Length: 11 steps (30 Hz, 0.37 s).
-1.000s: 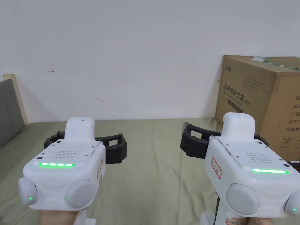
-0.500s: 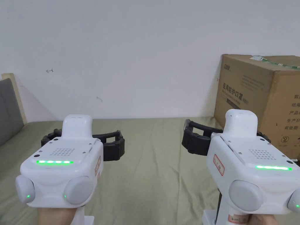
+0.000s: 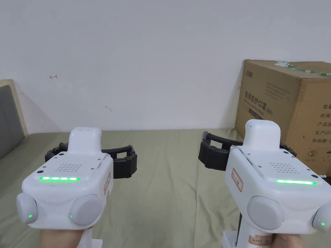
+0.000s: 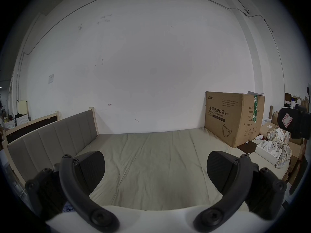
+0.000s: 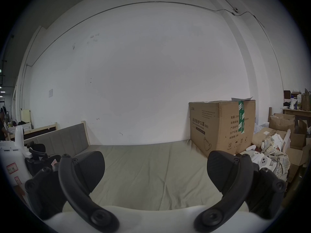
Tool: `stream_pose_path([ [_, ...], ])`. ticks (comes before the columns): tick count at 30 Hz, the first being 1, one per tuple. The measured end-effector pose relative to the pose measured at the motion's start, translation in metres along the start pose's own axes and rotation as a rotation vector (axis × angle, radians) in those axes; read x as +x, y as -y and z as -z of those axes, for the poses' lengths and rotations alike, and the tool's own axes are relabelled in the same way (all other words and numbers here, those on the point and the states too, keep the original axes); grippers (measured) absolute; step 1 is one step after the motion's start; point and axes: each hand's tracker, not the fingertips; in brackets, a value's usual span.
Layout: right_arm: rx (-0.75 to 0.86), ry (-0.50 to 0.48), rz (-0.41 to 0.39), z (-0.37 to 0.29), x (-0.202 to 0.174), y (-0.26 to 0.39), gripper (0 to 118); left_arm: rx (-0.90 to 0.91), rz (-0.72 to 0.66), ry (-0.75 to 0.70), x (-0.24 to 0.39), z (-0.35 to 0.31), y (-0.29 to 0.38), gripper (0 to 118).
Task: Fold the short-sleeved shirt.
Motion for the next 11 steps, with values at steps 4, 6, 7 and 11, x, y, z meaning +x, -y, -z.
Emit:
stream_pose_path([
  [4, 0.002, 0.008, 0.008, -0.0003, -0.0005, 0.0002, 118, -0.001, 0.004, -0.004, -0.0006, 0.0002, 0.0004, 118],
  [6, 0.0, 0.009, 0.021, -0.0002, -0.0001, 0.0007, 118, -0.003, 0.006, -0.005, -0.0007, 0.0005, 0.0007, 118],
  [7, 0.0, 0.009, 0.021, 0.0001, 0.0, 0.001, 118, -0.003, 0.007, -0.006, -0.0009, 0.0005, 0.0007, 118],
  [11, -0.006, -0.013, 0.034, -0.0001, 0.0032, 0.0016, 118, -0.004, 0.013, -0.007, -0.0007, 0.0004, 0.0006, 118],
])
